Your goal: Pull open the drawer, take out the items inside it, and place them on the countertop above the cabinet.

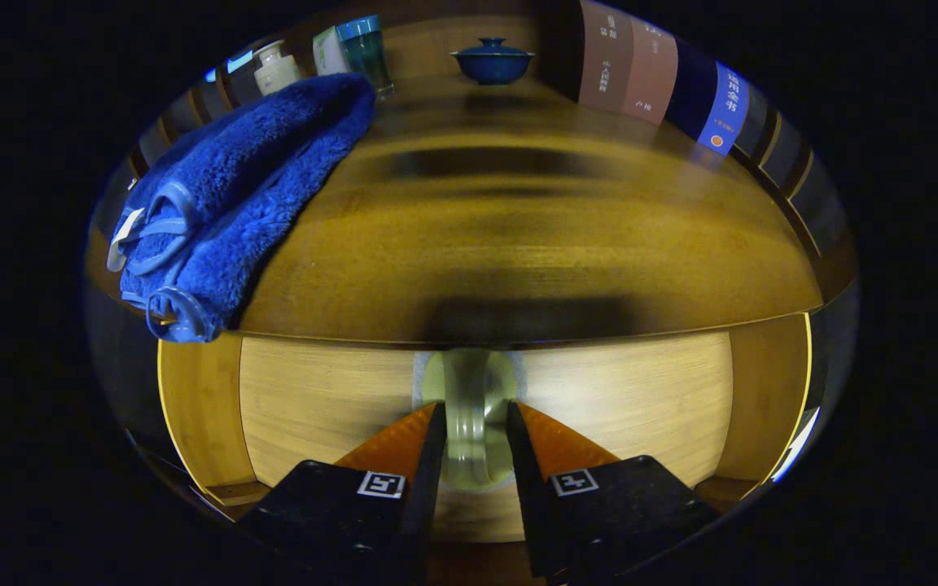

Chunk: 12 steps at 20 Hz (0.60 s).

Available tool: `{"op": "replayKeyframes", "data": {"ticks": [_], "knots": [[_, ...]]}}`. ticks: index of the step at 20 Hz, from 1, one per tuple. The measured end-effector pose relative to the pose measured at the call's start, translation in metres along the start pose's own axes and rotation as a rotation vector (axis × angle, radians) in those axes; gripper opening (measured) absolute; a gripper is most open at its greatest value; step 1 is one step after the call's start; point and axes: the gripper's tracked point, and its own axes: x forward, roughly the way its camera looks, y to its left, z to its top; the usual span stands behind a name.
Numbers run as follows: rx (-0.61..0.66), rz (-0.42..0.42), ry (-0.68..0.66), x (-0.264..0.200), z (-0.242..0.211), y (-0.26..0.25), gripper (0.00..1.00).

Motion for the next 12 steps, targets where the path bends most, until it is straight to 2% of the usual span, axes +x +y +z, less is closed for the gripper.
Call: {"op": "replayKeyframes", "data": {"ticks": [2,7,12], "knots": [[-0.02,0.006,0.013,0.0,0.007,0.003,0.22],[-0.037,0.043,0.013,-0.008,0.004,0.014,0.22],[-0.032,0.099,-0.071,-0.049,0.004,0.021,0.22]]}}
